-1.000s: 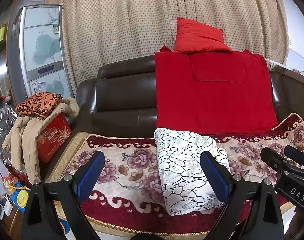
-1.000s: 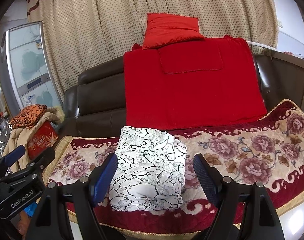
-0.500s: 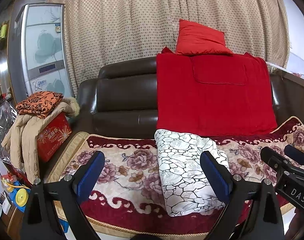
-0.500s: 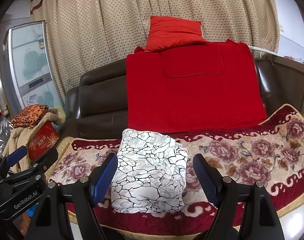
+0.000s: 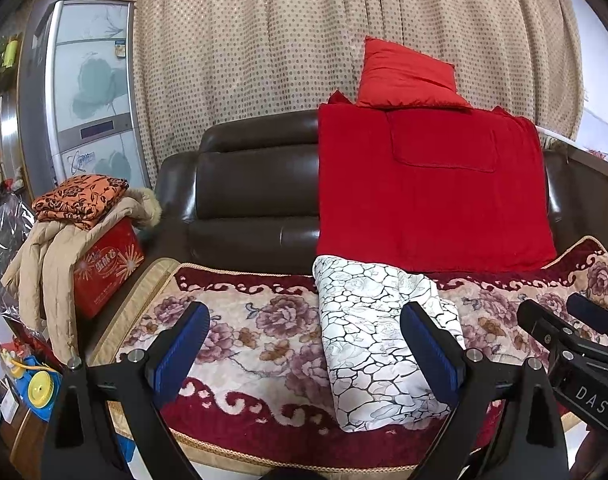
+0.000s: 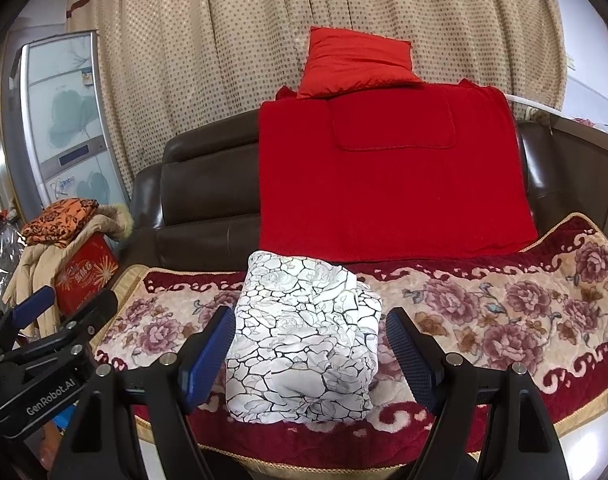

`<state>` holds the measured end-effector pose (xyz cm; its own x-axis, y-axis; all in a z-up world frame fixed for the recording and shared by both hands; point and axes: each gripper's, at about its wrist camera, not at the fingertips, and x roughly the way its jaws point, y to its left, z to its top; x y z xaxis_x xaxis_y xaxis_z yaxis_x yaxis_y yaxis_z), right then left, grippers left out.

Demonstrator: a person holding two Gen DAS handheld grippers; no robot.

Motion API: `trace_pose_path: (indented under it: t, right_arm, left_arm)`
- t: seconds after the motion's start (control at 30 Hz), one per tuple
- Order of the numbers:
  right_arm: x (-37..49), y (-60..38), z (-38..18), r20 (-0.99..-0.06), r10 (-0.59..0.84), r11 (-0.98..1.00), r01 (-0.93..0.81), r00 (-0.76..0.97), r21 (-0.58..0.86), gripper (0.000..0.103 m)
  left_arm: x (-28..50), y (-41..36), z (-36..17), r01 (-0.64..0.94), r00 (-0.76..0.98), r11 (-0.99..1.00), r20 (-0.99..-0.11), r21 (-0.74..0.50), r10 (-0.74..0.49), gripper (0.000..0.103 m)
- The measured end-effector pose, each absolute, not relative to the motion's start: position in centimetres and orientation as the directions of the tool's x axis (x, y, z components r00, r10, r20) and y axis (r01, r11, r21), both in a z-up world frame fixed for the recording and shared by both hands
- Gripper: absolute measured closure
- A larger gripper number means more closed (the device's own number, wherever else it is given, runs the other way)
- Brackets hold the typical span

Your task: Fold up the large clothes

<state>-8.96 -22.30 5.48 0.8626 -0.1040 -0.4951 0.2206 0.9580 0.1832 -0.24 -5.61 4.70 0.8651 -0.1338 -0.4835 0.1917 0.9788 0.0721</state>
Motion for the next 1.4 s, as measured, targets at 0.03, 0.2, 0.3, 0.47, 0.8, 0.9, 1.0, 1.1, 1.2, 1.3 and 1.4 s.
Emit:
trace_pose_path:
  t: [0.03, 0.2, 0.3, 0.47, 0.8, 0.9, 1.0, 1.1, 1.2, 1.3, 1.4]
  right_arm:
    - [-8.9, -22.2, 5.4, -0.499, -0.105, 0.958, 0.222, 0.86, 0.181, 0.022]
    - [-8.6, -21.9, 5.0, -0.511, -0.106, 0.959, 0.225, 0.853, 0.175, 0.022]
    - [-8.5, -21.5, 4.9, -0.515, -0.108, 0.961, 0.222, 0.85, 0.165, 0.022]
    - [-8.4, -20.9, 4.1, -0.54, -0.1, 0.965, 0.214, 0.836, 0.154, 0.022]
    - [-8.7, -21.8, 1.4, -0.613, -0.087, 0.96, 0.231, 0.786, 0.16, 0.022]
    - [-9.0, -22.2, 1.5, -0.608, -0.09, 0.958, 0.236, 0.788, 0.164, 0.022]
    - [-9.0, -22.5, 1.5, -0.604, -0.093, 0.955, 0.241, 0.792, 0.17, 0.022]
    - [-8.9, -22.7, 1.5, -0.604, -0.088, 0.954, 0.242, 0.792, 0.178, 0.022]
    - [-8.8, -22.7, 1.4, -0.607, -0.086, 0.954, 0.241, 0.79, 0.179, 0.022]
    - [-8.5, -22.7, 1.4, -0.606, -0.082, 0.954, 0.239, 0.791, 0.183, 0.022]
    - [-8.1, -22.5, 1.4, -0.606, -0.081, 0.955, 0.235, 0.791, 0.18, 0.022]
  left_arm:
    - [-0.2, -5.5, 4.6, 0.191, 0.864, 0.979, -0.486, 0.072, -0.133, 0.007]
    - [0.0, -5.0, 4.0, 0.179, 0.86, 0.981, -0.495, 0.075, -0.119, 0.007]
    - [0.0, -4.7, 3.7, 0.172, 0.858, 0.982, -0.501, 0.072, -0.113, 0.007]
    - [0.0, -4.7, 2.5, 0.176, 0.843, 0.981, -0.526, 0.077, -0.11, 0.007]
    - [-0.2, -5.5, -0.2, 0.2, 0.792, 0.976, -0.6, 0.089, -0.107, 0.007]
    - [-0.5, -5.9, -0.1, 0.207, 0.795, 0.974, -0.596, 0.096, -0.11, 0.007]
    - [-0.3, -6.2, -0.2, 0.212, 0.793, 0.972, -0.599, 0.101, -0.11, 0.007]
    - [-0.1, -6.5, -0.3, 0.21, 0.792, 0.972, -0.601, 0.108, -0.104, 0.007]
    - [0.3, -6.5, -0.4, 0.209, 0.791, 0.972, -0.603, 0.106, -0.104, 0.007]
    - [0.6, -6.4, -0.5, 0.21, 0.789, 0.972, -0.605, 0.105, -0.105, 0.007]
    - [0.8, -6.4, -0.6, 0.208, 0.787, 0.973, -0.608, 0.103, -0.104, 0.007]
